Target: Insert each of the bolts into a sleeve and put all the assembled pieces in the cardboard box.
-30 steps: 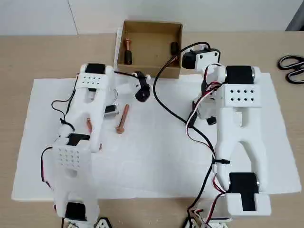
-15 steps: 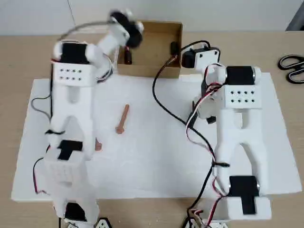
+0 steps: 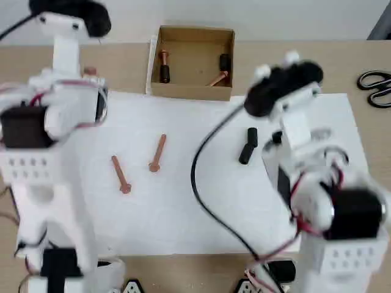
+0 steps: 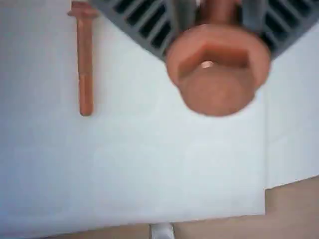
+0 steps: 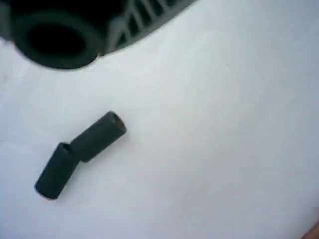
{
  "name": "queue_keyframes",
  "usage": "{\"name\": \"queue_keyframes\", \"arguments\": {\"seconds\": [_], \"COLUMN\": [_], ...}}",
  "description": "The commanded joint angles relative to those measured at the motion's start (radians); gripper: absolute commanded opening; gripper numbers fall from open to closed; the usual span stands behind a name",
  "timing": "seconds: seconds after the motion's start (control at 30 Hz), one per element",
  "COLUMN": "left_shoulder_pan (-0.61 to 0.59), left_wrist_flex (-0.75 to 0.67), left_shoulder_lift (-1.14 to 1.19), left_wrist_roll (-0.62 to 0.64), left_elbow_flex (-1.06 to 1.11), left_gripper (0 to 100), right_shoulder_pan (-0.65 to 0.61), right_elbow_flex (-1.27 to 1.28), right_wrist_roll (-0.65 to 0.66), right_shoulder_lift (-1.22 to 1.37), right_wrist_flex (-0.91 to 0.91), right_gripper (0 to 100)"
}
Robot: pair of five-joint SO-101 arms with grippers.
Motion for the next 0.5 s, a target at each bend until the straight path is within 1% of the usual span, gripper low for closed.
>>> {"name": "queue_keyframes", "arguments": {"seconds": [0.0,0.13,0.27,0.33,0.4,0.47], "left_shoulder_pan": [0.021,0.071,0.094,0.094,0.094,0.094], "left_wrist_flex": [-0.005,-0.057,-0.184,-0.244,-0.287,-0.327], "left_shoulder_lift": [-0.173,-0.298,-0.387,-0.423,-0.457,-0.488], "left_wrist_roll": [0.012,0.025,0.147,0.206,0.258,0.302], "left_elbow_flex": [0.163,0.332,0.492,0.567,0.634,0.690], "left_gripper": [1,1,1,1,1,1], "right_shoulder_pan": [0.004,-0.033,-0.111,-0.156,-0.182,-0.194], "right_elbow_flex": [0.130,0.302,0.483,0.572,0.667,0.761], "right_wrist_roll": [-0.006,-0.014,-0.021,-0.078,-0.152,-0.195], "right_shoulder_lift": [-0.139,-0.225,-0.291,-0.340,-0.406,-0.483], "right_wrist_flex": [-0.099,-0.254,-0.420,-0.498,-0.573,-0.650], "right_gripper": [0.3,0.3,0.4,0.4,0.4,0.4]}}
